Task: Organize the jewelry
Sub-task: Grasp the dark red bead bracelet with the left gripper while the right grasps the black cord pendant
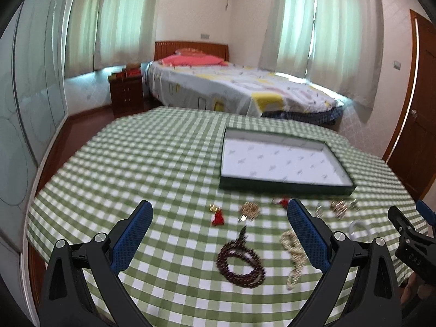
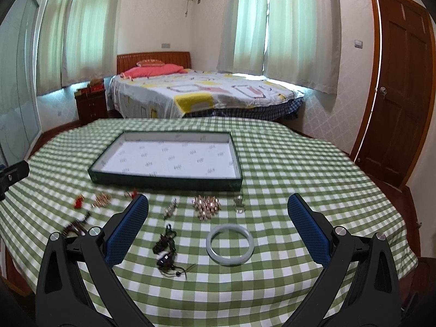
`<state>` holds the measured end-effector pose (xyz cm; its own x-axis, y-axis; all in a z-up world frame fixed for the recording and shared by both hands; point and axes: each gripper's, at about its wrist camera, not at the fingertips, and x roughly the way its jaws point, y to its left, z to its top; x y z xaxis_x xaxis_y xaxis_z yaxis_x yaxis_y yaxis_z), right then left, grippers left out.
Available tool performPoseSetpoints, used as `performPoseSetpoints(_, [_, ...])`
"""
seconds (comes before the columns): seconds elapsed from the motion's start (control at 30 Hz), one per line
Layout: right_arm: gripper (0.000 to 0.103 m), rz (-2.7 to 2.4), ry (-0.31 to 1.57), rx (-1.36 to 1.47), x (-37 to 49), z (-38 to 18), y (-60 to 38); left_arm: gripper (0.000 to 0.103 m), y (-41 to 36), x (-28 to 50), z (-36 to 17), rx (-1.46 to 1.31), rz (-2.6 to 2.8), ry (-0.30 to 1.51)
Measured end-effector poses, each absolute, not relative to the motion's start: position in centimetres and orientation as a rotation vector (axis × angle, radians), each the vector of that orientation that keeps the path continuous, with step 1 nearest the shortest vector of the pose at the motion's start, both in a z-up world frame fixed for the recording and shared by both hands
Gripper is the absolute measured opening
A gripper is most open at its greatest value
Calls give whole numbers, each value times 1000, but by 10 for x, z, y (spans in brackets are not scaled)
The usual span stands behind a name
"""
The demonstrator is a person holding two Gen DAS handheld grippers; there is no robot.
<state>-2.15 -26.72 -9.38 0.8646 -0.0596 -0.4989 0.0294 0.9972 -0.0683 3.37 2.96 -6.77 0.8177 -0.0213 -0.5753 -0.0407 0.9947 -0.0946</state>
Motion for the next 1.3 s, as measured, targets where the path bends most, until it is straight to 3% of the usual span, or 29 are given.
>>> performPoseSetpoints(0.43, [100,-10,657,-51,4,-141,-268,96,17,68,-148,-77,-27,857])
performPoseSetpoints(0.9, [100,5,703,-46,14,-154,-266,95,4,74,-172,-32,-46,951])
performPoseSetpoints(0.97, [100,6,706,-44,14,-154,-266,90,4,73,-171,-31,-39,947])
performPoseSetpoints(1.03, [100,8,707,-41,15,-155,-266,68,5,72,-169,-5,-7,927])
performPoseSetpoints(1.17, [100,23,713,-35,16,-156,-264,52,11,72,-167,9,-6,899])
performPoseSetpoints(1.3, [100,42,718,-42,17,-157,-259,26,17,74,-166,10,-25,876])
